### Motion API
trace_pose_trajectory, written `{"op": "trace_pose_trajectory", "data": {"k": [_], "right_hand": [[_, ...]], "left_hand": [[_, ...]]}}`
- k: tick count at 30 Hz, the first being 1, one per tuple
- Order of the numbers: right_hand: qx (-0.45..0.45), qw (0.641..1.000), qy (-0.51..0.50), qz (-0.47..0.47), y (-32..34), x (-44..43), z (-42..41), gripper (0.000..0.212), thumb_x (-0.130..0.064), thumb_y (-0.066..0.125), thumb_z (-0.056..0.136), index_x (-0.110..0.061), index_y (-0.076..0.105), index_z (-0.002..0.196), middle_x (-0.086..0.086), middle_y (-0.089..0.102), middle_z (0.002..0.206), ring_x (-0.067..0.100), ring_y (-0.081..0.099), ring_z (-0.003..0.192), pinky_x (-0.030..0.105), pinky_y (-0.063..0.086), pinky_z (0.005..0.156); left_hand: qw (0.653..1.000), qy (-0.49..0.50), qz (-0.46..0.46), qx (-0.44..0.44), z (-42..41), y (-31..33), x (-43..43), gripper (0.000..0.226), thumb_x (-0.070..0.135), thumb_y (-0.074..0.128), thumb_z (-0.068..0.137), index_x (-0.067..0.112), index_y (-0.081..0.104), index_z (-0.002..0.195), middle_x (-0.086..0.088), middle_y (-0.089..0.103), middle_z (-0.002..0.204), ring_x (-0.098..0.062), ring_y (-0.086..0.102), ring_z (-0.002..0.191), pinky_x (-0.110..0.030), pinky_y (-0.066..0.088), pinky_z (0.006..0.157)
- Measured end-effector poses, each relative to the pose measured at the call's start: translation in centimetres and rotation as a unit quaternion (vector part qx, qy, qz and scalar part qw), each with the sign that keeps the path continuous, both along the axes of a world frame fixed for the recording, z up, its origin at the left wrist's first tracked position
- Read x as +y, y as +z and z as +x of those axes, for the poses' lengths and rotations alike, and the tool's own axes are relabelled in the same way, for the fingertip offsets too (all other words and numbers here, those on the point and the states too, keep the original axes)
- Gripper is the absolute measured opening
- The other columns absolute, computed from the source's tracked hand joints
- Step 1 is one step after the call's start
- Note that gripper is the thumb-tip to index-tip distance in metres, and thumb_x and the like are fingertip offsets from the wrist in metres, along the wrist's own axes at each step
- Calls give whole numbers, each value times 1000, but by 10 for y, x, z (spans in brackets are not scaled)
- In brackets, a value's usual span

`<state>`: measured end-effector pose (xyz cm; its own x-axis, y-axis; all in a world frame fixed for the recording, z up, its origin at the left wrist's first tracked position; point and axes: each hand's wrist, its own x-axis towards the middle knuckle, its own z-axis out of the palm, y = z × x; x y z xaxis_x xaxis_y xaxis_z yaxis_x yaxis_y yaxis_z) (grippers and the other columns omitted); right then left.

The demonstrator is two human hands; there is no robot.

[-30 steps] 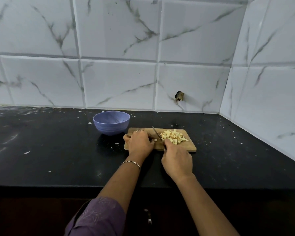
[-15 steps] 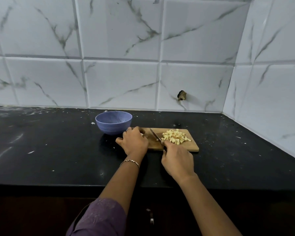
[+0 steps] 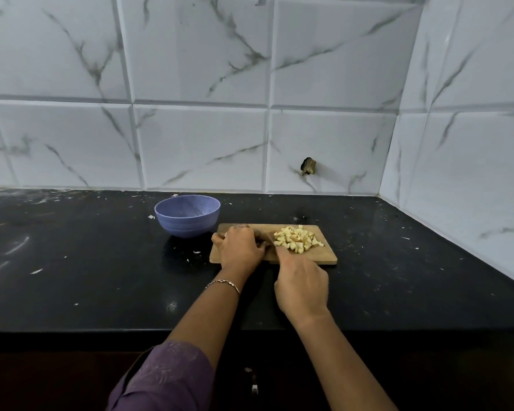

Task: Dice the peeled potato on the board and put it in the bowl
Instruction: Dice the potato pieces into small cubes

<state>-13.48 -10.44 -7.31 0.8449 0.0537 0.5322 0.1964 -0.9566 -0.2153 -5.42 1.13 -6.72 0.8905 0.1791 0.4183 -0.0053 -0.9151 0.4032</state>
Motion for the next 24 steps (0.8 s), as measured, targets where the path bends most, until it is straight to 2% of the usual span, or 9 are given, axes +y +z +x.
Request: {"op": "trace_pose_trajectory", "data": {"k": [2,5,8,12,15,17,20,24], "right_hand": [[-2,1000,-10,30,-1,-1,0,43,-9,48,97,-27,46,136,-3,65,95,17,64,86,28,39,62],[-9,998,8,53,0,-1,-1,47,-13,50,98,-29,43,142,-5,62,94,15,62,85,26,39,64],[-8,998,37,40,-1,0,-1,42,-20,50,99,-31,47,140,-8,64,93,12,62,84,26,42,65],[8,999,13,39,1,0,2,33,-16,53,97,-30,56,127,-8,66,89,14,63,83,27,41,63],[5,999,-3,43,1,1,2,32,-15,54,96,-28,55,125,-8,62,81,14,62,76,28,39,59],[6,999,0,46,1,0,1,35,-17,54,96,-29,53,129,-10,59,79,13,61,75,28,43,60],[9,999,5,53,2,-1,1,35,-19,54,97,-30,52,130,-10,58,79,12,61,76,28,46,61],[24,994,12,107,5,-3,2,28,-24,53,98,-33,56,124,-9,67,88,13,63,86,31,49,68]], "left_hand": [[1000,-4,-24,-1,1,1,2,21,27,57,94,35,73,106,10,64,115,-16,51,118,-44,24,94],[993,46,-102,-35,-2,3,14,41,8,52,90,37,69,113,7,59,122,-17,51,118,-42,26,93],[986,89,-138,-35,-5,7,31,38,13,57,90,34,65,120,0,56,125,-23,50,120,-45,29,99],[999,38,-35,3,-5,7,44,29,36,61,91,31,69,119,-5,52,130,-28,45,122,-42,37,100],[997,6,77,18,-3,6,43,32,40,56,93,27,69,119,-5,48,134,-28,41,121,-40,40,98],[993,7,116,19,1,6,39,35,40,54,95,19,69,119,-6,48,134,-27,41,120,-40,41,97],[993,4,117,30,5,9,35,36,39,56,95,16,69,118,-7,52,130,-27,43,121,-41,41,97],[995,-22,85,35,4,10,26,26,37,58,92,24,72,111,-1,59,121,-25,45,120,-41,37,97]]}}
